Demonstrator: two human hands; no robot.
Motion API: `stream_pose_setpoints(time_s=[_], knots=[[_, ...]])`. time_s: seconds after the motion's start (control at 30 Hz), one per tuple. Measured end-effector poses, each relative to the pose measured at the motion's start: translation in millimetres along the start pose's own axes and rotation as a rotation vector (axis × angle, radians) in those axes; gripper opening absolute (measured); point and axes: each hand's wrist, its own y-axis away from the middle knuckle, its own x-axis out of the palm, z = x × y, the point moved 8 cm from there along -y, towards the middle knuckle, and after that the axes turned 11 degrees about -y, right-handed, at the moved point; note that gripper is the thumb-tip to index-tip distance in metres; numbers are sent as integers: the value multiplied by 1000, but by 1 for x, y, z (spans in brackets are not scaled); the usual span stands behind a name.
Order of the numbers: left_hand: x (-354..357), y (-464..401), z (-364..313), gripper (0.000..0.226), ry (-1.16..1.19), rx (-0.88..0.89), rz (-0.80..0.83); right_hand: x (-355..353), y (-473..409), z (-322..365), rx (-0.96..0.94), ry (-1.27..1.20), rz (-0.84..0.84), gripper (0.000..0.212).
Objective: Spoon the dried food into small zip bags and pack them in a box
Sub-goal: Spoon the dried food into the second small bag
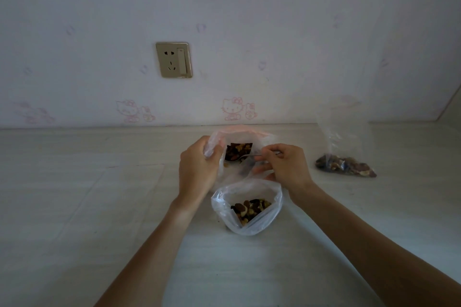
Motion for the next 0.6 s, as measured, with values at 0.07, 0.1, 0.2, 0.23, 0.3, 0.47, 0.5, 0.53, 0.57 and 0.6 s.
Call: stream_pose_setpoints(time_s=[0.07, 0.1, 0.2, 0.23, 0.3, 0.47, 0.5, 0.53, 0.57, 0.6], knots=[[-1, -1, 1, 49, -3, -6, -8, -2, 2, -3, 30, -69, -4, 12], [-2, -2, 3, 48, -7, -12, -11, -4, 3, -4, 35, -93, -3, 13], [-4, -3, 6, 44, -18, -31, -16, -6, 6, -4, 29, -123, 14, 15], [-4, -3, 6, 44, -22, -30, -16, -7, 7, -4, 26, -128, 19, 15], [-7, -2, 4, 43, -27, -25, -26, -10, 8, -3, 17, -129, 23, 13], [-13, -5, 1, 16, -76, -23, -22, -24, 10, 12, -16, -99, 45, 12], [-14, -5, 0, 21, -67, -25, -3, -26, 12, 16, -24, -93, 54, 11], [-16, -6, -1, 32, -56, -20, 11, -29, 13, 22, -31, -89, 62, 11], [-19, -7, -3, 41, -56, -13, 11, -32, 15, 28, -39, -88, 69, 11], [-25, -7, -6, 46, -61, 0, -6, -35, 17, 34, -48, -90, 77, 11]])
